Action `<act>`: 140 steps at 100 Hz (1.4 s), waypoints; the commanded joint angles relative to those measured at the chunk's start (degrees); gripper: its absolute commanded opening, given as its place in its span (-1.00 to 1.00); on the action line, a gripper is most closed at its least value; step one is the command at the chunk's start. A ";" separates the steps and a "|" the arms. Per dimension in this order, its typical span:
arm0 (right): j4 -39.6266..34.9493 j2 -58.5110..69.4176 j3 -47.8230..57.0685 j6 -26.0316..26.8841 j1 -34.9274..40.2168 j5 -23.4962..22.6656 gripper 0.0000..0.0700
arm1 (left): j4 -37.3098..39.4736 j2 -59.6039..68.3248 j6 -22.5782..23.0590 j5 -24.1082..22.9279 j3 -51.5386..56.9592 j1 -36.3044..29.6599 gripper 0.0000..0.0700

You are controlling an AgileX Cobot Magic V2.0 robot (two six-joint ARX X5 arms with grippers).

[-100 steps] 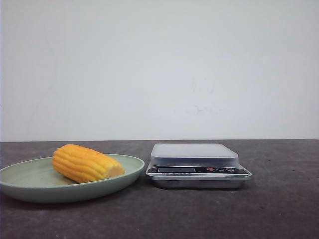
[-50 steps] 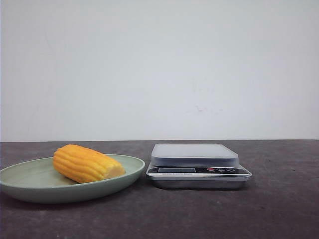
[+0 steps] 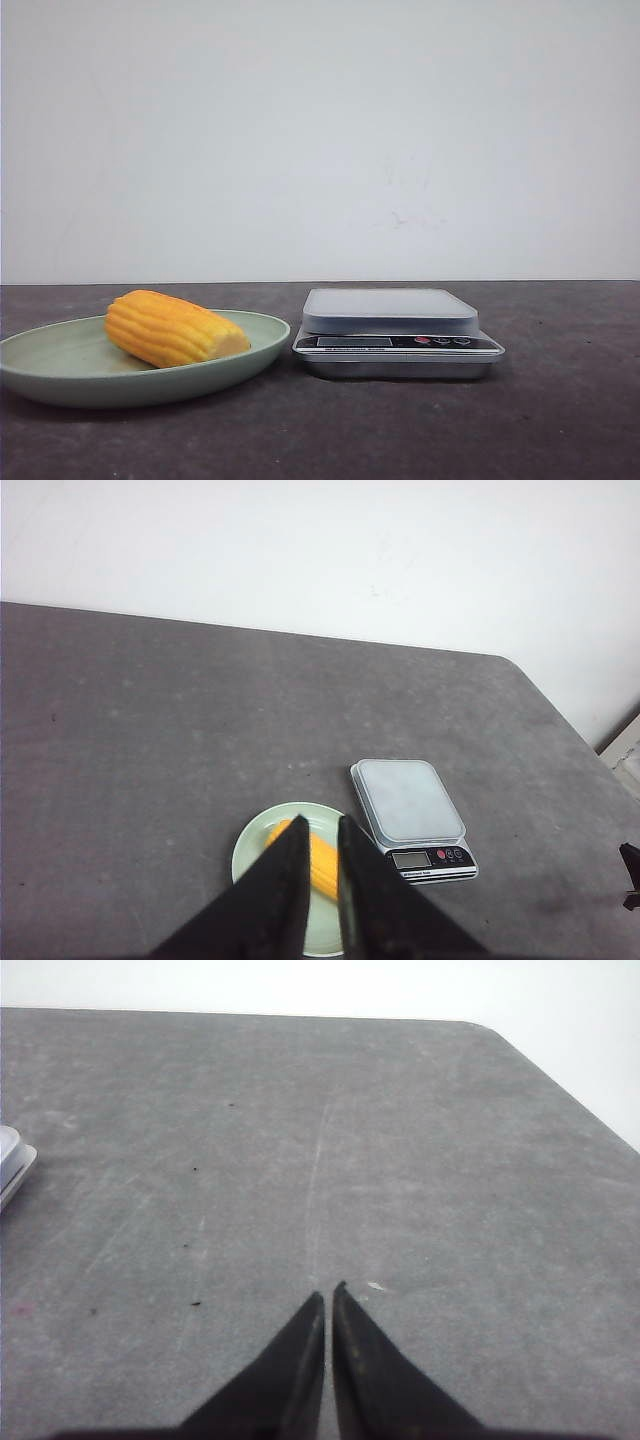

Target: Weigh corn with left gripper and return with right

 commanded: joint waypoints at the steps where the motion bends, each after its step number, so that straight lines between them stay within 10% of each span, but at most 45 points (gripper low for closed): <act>1: 0.83 -0.11 -0.26 0.26 0.24 0.02 -0.98 | -1.25 0.44 0.70 -0.31 1.18 -0.42 -0.97; 113: 1.03 -0.11 -0.26 0.26 0.20 0.02 -0.98 | -0.90 0.44 1.84 -1.70 1.11 -0.09 -0.97; 129: 1.03 -0.11 -0.26 0.26 0.20 0.00 -0.98 | 9.57 -0.37 7.26 -3.50 -5.73 4.44 -0.97; 140: 1.03 -0.11 -0.26 0.26 0.20 0.02 -0.98 | 23.02 -3.43 15.15 4.04 -17.51 10.21 -0.97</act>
